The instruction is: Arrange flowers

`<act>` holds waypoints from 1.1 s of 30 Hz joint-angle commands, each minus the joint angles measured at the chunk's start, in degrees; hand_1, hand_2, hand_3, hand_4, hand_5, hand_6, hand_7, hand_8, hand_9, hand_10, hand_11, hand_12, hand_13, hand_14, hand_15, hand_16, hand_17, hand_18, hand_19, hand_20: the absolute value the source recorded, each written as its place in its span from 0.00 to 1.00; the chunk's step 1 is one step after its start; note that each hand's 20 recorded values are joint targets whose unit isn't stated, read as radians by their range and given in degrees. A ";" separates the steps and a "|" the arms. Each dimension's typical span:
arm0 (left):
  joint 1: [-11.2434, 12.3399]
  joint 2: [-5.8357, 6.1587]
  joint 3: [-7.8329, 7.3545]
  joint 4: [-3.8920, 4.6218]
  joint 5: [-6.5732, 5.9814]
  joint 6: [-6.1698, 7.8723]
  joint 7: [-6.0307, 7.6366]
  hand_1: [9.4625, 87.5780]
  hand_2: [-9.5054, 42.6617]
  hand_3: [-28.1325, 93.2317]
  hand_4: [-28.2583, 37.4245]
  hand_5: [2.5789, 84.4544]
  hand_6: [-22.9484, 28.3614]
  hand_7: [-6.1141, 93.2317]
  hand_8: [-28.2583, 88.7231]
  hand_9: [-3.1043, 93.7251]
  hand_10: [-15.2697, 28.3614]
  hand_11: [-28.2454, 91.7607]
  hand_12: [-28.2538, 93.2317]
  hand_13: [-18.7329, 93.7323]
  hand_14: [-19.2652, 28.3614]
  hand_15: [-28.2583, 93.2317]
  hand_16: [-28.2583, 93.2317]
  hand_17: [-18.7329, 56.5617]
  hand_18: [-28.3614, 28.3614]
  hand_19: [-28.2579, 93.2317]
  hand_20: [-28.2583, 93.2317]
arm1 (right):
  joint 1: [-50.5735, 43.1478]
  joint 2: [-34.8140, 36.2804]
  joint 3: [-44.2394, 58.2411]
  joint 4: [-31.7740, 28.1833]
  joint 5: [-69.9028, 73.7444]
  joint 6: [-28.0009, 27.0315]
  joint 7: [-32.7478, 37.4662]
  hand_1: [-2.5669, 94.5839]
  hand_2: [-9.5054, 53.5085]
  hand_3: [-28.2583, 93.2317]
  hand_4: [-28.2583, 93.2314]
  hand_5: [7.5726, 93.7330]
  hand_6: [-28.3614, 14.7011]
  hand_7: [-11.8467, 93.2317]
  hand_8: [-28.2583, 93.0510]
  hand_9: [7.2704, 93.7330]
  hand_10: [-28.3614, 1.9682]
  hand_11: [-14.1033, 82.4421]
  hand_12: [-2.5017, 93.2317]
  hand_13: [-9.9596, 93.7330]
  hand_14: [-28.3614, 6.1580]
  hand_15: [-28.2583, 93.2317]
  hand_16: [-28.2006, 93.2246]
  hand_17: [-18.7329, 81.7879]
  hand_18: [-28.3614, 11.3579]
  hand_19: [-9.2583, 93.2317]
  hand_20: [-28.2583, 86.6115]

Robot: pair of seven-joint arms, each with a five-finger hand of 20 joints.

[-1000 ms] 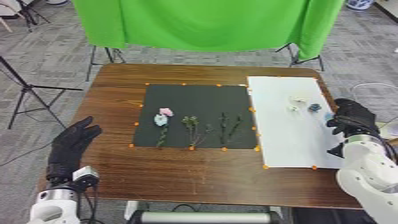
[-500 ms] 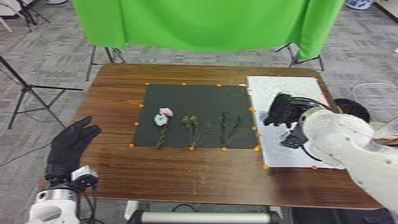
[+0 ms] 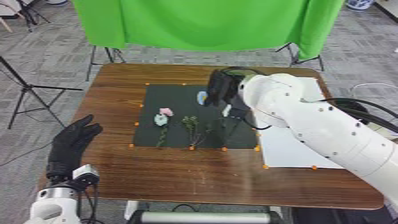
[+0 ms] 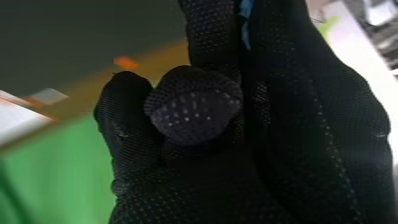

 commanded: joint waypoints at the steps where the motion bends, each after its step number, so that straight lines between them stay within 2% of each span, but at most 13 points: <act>1: -0.34 0.66 0.12 0.16 -0.33 -0.61 -0.58 0.18 0.05 0.83 0.04 0.59 0.43 0.25 0.17 0.56 0.64 0.41 0.35 0.53 0.73 0.40 0.23 0.34 0.70 0.31 0.38 | 4.31 -3.66 -0.93 3.26 -1.95 -0.73 0.39 0.62 0.00 0.76 0.08 0.84 0.69 0.32 0.29 0.95 0.58 0.26 0.39 0.98 0.76 0.74 0.47 0.82 0.35 1.00 0.74; 14: -1.09 0.97 0.41 0.40 -0.31 -1.28 -0.91 0.18 0.05 0.83 0.04 0.59 0.43 0.25 0.17 0.56 0.64 0.41 0.35 0.52 0.73 0.40 0.23 0.34 0.70 0.31 0.38 | 7.31 -13.01 -5.34 13.39 -7.18 -12.32 1.96 0.61 0.00 0.77 0.08 0.84 0.69 0.32 0.29 0.95 0.57 0.27 0.38 0.98 0.76 0.74 0.48 0.82 0.35 1.00 0.75; 20: -0.76 0.97 0.30 0.15 -0.44 -1.25 -1.03 0.17 0.05 0.83 0.04 0.59 0.43 0.24 0.17 0.56 0.64 0.41 0.35 0.52 0.73 0.40 0.24 0.34 0.71 0.31 0.38 | 7.13 -14.82 -5.88 14.14 -7.79 -12.93 2.43 0.61 0.00 0.77 0.08 0.84 0.68 0.32 0.30 0.95 0.56 0.27 0.38 0.98 0.76 0.74 0.48 0.82 0.35 1.00 0.75; 21: -1.05 1.08 0.43 0.35 -0.39 -1.16 -1.09 0.17 0.05 0.83 0.04 0.59 0.43 0.24 0.17 0.56 0.64 0.41 0.35 0.52 0.73 0.40 0.24 0.34 0.71 0.31 0.38 | 7.10 -15.07 -5.96 14.36 -8.14 -13.23 2.23 0.61 0.00 0.77 0.08 0.84 0.68 0.32 0.30 0.95 0.56 0.27 0.38 0.98 0.76 0.74 0.48 0.82 0.35 1.00 0.75; 33: -0.99 0.74 0.37 0.32 -0.42 -1.38 -1.36 0.17 0.05 0.84 0.04 0.59 0.44 0.24 0.17 0.56 0.64 0.41 0.35 0.52 0.73 0.40 0.24 0.33 0.71 0.31 0.38 | 5.81 -16.08 -7.27 14.86 -8.70 -15.28 2.43 0.60 0.00 0.77 0.08 0.83 0.69 0.32 0.30 0.94 0.56 0.28 0.37 0.98 0.76 0.75 0.48 0.82 0.35 1.00 0.75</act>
